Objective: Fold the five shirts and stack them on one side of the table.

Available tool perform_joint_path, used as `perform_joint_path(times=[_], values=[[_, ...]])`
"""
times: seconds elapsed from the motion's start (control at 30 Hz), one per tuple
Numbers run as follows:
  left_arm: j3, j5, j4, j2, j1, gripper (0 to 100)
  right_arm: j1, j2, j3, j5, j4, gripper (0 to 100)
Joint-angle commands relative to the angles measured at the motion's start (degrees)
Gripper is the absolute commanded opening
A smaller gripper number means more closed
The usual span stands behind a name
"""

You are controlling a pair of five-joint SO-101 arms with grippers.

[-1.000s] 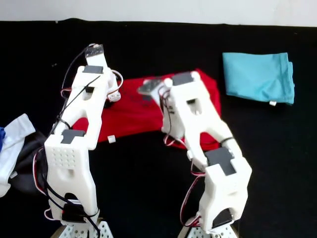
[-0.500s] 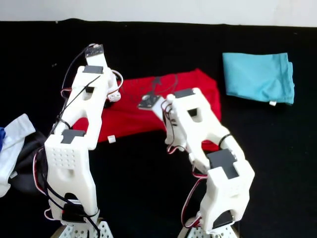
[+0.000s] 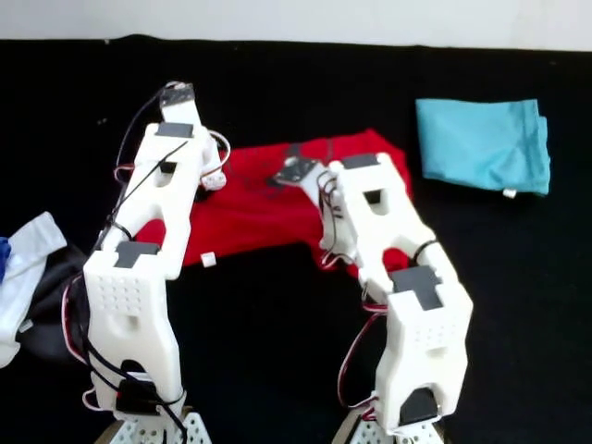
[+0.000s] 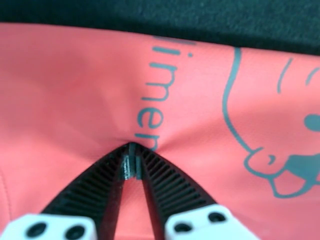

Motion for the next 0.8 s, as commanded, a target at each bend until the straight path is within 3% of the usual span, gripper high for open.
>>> perform_joint_path(times=[0.0,0.2,0.33,0.57,0.67,0.77], values=[[-1.01,0.35,0.00,0.31,0.48,1,0.66,1.80,-3.47,1.23,1.10,0.6],[-1.01,0.35,0.00,0.31,0.48,1,4.44,1.98,-21.41,1.67,13.67,0.6],[-1.01,0.35,0.00,0.31,0.48,1,7.16,2.33,-33.10,3.78,15.25,0.6],[-1.01,0.35,0.00,0.31,0.48,1,7.34,5.49,-39.43,3.34,8.75,0.9],[-1.01,0.35,0.00,0.31,0.48,1,7.34,10.15,-42.07,-1.67,3.30,1.2],[-1.01,0.35,0.00,0.31,0.48,1,7.34,15.52,-46.37,-5.80,-0.22,9.1]])
